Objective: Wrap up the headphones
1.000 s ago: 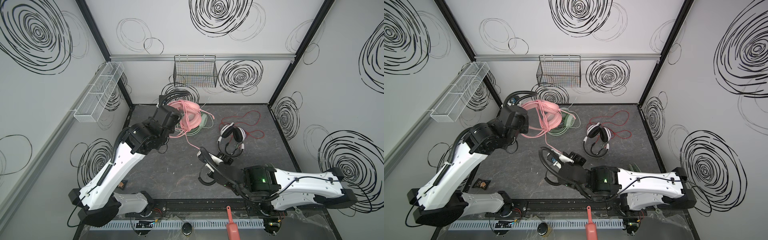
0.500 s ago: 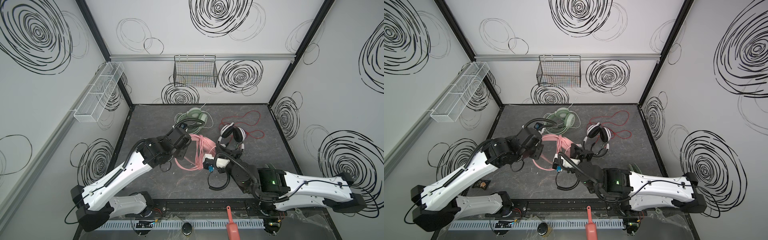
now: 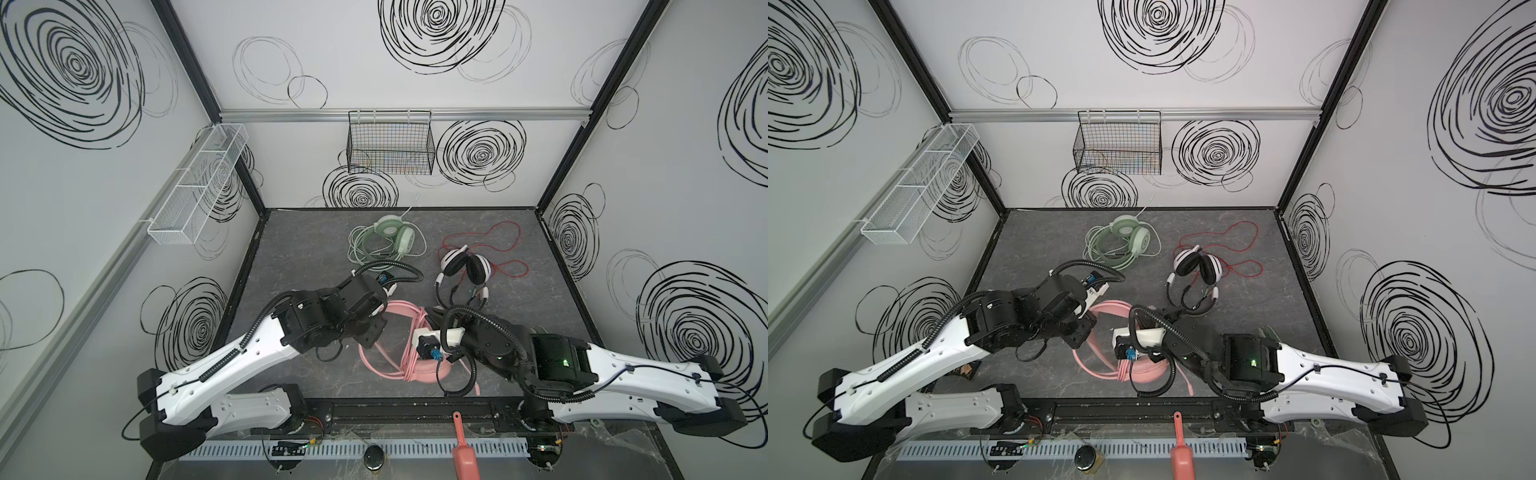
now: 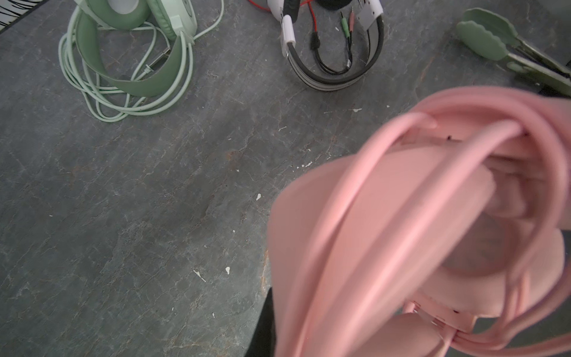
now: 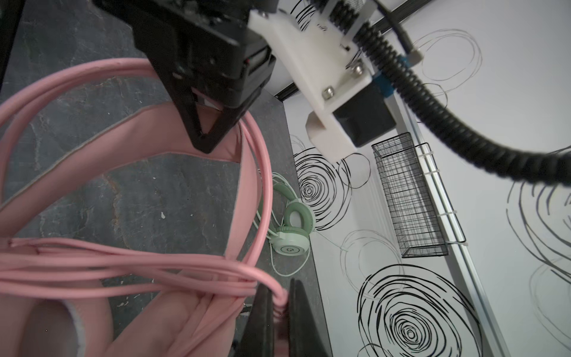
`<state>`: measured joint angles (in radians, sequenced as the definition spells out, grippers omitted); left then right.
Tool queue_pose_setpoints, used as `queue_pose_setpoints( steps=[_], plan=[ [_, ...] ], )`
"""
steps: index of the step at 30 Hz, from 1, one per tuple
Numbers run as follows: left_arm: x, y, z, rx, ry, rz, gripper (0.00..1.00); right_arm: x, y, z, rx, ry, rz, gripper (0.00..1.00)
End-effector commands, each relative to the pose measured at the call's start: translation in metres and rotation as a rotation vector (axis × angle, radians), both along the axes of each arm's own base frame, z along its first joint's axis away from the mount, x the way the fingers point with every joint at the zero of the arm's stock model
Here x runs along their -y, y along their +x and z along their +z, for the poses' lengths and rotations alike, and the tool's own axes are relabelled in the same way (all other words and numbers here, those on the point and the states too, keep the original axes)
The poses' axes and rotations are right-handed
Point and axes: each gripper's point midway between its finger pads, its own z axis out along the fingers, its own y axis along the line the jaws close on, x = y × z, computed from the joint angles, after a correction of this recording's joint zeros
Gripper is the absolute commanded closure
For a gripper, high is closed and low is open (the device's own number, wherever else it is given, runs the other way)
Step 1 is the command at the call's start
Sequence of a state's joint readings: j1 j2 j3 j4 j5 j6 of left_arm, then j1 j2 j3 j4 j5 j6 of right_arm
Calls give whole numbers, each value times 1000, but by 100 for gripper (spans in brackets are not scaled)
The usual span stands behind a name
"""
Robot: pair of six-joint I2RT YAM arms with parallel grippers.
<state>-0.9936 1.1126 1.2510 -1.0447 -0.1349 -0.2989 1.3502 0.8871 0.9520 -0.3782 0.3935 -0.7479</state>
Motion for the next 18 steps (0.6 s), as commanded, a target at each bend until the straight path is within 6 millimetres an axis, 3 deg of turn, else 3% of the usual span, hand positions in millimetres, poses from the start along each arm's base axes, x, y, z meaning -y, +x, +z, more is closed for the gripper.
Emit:
queue_pose_setpoints(
  steps=[1, 10, 18],
  plan=[
    [13, -9, 9, -11, -75, -53, 100, 3, -6, -5, -91, 41, 54, 100],
    [27, -43, 2, -99, -110, -186, 100, 5, -16, -38, -218, 45, 126, 95],
    [33, -64, 11, -125, -147, -267, 100, 7, -26, -50, -256, 100, 171, 95]
  ],
)
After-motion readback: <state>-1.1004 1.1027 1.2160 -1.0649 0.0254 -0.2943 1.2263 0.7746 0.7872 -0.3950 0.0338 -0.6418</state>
